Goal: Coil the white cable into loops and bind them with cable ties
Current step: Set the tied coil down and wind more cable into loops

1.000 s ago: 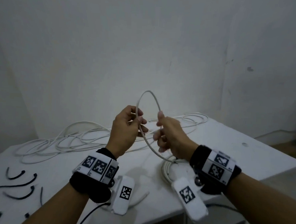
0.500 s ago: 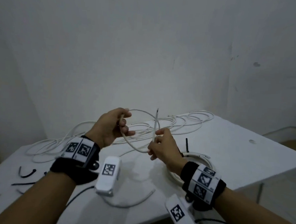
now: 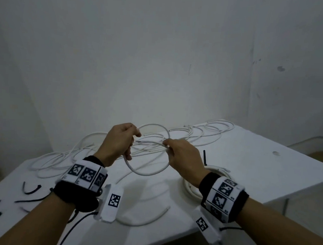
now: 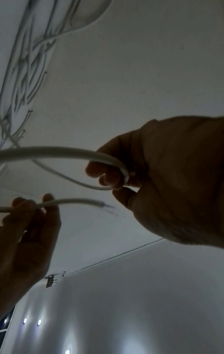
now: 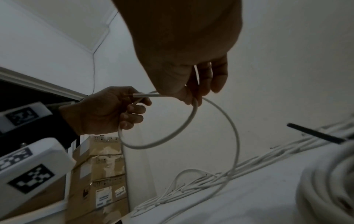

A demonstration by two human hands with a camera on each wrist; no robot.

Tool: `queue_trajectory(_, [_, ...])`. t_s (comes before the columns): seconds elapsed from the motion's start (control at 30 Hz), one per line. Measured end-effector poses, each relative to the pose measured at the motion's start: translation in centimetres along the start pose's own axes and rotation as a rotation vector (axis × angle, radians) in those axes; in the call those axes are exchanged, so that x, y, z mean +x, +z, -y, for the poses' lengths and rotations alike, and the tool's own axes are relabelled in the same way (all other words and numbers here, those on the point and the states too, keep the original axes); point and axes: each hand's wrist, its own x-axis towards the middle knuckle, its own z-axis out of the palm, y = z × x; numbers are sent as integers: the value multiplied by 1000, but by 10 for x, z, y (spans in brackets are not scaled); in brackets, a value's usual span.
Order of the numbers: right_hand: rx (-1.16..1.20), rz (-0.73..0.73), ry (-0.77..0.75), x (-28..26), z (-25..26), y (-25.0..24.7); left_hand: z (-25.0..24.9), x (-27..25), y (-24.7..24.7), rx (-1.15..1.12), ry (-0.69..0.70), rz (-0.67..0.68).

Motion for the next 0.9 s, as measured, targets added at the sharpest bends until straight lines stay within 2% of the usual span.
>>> queue_trajectory(0.17, [-90,-182,-149,13,9,2,-1,-9,-2,162,124,-12])
queue_trajectory(0.23, [-76,-205,-193,16,13,0,-1,-11,-5,156,150,42])
queue_trajectory(0.3, [5,-190,-149,16,17,-4,-2,-13,-7,138,172,127])
queue_trajectory(0.37, [167,-157,-42,17,21,-9,-2,-15,-10,123,170,156])
queue_trajectory(0.43, [197,-146,-38,20,20,-9,0,-15,-11,73,140,148])
queue_trajectory(0.5, [53,-112,-100,24,19,-7,1,-16,-12,22,109,168])
queue_trajectory(0.6, [-192,-150,-216,27,16,-2,-1,-17,-14,8,42,283])
queue_trajectory(0.67, [-296,-161,-325,28,19,-2,-7,-16,-14,18,-50,363])
queue_trajectory(0.77, [-316,-210,-463,32,27,-6,-19,-12,-10,-84,-212,413])
queue_trajectory(0.83, [-277,-203,-432,36,29,-8,-24,-7,-8,-151,-297,372])
queue_trajectory(0.9, [-144,-145,-335,37,29,-9,-24,-3,-7,-185,-294,308])
